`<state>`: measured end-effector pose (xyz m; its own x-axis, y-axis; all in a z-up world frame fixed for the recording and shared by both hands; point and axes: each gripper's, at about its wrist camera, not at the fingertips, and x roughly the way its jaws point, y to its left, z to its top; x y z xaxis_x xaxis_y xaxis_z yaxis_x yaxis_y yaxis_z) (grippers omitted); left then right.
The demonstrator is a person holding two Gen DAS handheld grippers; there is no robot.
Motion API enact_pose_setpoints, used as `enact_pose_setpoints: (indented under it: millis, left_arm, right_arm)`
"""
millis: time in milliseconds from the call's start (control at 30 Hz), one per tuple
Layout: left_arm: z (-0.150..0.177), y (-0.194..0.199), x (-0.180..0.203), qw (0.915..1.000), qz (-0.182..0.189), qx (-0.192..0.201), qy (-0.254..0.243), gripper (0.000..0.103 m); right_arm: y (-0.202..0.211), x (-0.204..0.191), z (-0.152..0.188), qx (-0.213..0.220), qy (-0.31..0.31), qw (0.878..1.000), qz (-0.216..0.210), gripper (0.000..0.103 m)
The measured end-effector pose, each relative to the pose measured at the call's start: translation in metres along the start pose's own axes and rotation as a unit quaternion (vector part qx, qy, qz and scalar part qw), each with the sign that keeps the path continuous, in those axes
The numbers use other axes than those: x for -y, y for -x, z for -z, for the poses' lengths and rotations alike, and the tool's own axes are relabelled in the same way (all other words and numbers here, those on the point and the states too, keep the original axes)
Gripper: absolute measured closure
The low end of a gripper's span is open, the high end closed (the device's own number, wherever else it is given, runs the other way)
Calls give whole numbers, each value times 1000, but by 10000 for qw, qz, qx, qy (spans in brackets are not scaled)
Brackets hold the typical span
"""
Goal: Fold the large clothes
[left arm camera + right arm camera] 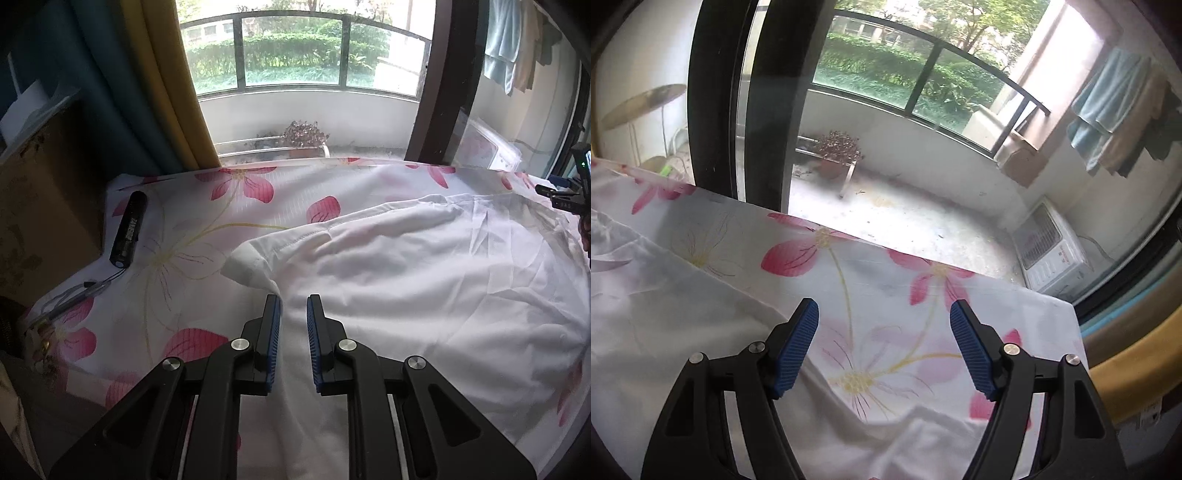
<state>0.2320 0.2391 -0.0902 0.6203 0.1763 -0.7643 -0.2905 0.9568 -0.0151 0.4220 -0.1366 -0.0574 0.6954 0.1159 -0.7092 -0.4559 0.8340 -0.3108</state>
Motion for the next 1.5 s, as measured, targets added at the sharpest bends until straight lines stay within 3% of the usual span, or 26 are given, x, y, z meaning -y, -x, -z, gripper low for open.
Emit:
enact_pose_setpoints:
  millis: [167,300,533,633,867,1000,1100,1133,1167,1200,1267,1500]
  left_arm:
    - [12,18,-5,9999,43,54,113,85]
    - [23,33,-12,9993,104,113,350,71]
    - [52,53,-13,9981,228,76,565,68]
    - [66,56,-13,9974,278,13,659,64]
    - [93,52,-4,9964,403,-225,717,63]
    - [98,55,2,9979,274,-118,580,63]
    - [101,55,6,9985,281,-49,473,63]
    - [102,56,9,9990,248,-34,382,66]
    - [102,57,11,9989,317,-31,342,76]
    - [103,56,13,9985,432,-55,342,97]
    - [104,58,14,9982,476,-44,350,97]
    - [108,84,10,9982,456,184,348,98]
  right_arm:
    - [26,0,18,-10,29,10000,28,29]
    - [42,8,43,-89,-133,9999,47,29]
    - [72,29,92,-281,-748,9968,50,29]
    - [83,37,117,-385,-1145,9927,-71,29]
    - [95,40,169,-664,-1905,9782,-500,29]
    - [96,31,192,-649,-2033,9750,-610,30]
    - [103,26,198,-471,-2027,9771,-453,64]
    - [106,25,199,-444,-2100,9749,-593,81]
    - [107,24,200,-427,-2132,9738,-666,89]
    - [109,23,200,-415,-2116,9742,-667,90]
    - [113,22,203,-369,-2087,9750,-666,95]
    - [134,26,215,-246,-2127,9747,-636,96]
